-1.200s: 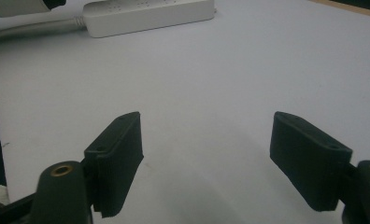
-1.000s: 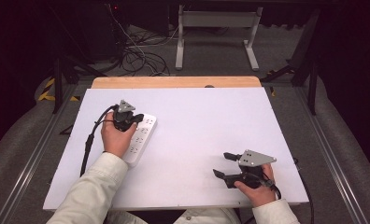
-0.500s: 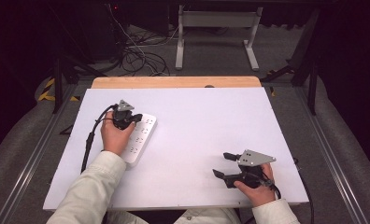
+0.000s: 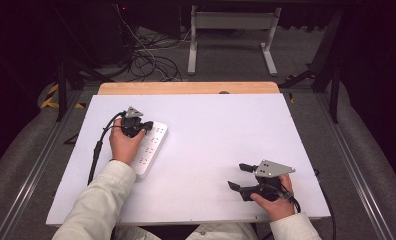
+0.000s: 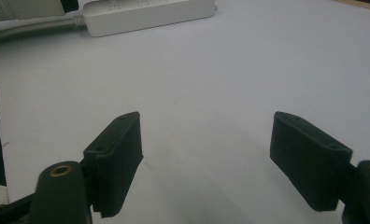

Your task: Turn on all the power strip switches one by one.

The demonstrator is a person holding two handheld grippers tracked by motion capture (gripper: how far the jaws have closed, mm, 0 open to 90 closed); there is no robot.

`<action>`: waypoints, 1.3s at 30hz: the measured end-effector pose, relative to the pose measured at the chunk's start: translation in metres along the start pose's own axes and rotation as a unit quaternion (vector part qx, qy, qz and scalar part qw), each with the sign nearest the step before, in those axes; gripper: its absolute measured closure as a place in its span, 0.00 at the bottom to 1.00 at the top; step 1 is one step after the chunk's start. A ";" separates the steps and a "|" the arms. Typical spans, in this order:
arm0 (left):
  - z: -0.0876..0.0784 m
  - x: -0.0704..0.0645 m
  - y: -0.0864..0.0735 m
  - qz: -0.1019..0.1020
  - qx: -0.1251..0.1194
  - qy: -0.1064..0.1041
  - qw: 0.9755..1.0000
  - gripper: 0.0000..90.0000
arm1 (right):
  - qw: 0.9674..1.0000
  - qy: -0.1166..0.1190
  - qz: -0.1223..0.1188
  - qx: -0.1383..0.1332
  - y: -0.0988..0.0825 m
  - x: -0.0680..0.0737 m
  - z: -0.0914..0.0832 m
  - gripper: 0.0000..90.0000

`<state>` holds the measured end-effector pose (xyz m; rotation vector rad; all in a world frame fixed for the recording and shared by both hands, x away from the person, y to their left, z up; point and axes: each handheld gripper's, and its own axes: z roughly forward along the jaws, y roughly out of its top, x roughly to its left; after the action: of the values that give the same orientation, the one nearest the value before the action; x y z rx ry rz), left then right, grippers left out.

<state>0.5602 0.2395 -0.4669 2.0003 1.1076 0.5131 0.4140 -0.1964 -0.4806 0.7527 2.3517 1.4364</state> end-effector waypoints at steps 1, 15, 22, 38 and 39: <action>0.001 0.000 0.000 -0.002 -0.002 -0.003 1.000 1.00 | 1.000 0.000 0.000 0.000 0.000 0.000 0.000 0.29; 0.003 -0.006 0.000 -0.002 -0.002 0.008 1.000 1.00 | 1.000 0.000 0.001 0.001 0.000 0.000 0.000 0.29; 0.003 -0.008 0.000 0.000 -0.001 0.015 1.000 1.00 | 1.000 0.001 0.001 -0.001 0.000 0.000 0.000 0.29; 0.005 -0.012 0.000 0.001 0.007 0.027 1.000 1.00 | 1.000 0.003 0.000 -0.002 0.000 0.001 -0.001 0.29; 0.005 -0.012 0.000 0.005 0.007 0.029 1.000 1.00 | 1.000 0.003 0.000 -0.002 0.000 0.001 -0.001 0.29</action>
<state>0.5570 0.2273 -0.4694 2.0155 1.1390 0.5723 0.4131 -0.1965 -0.4806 0.7487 2.3530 1.4445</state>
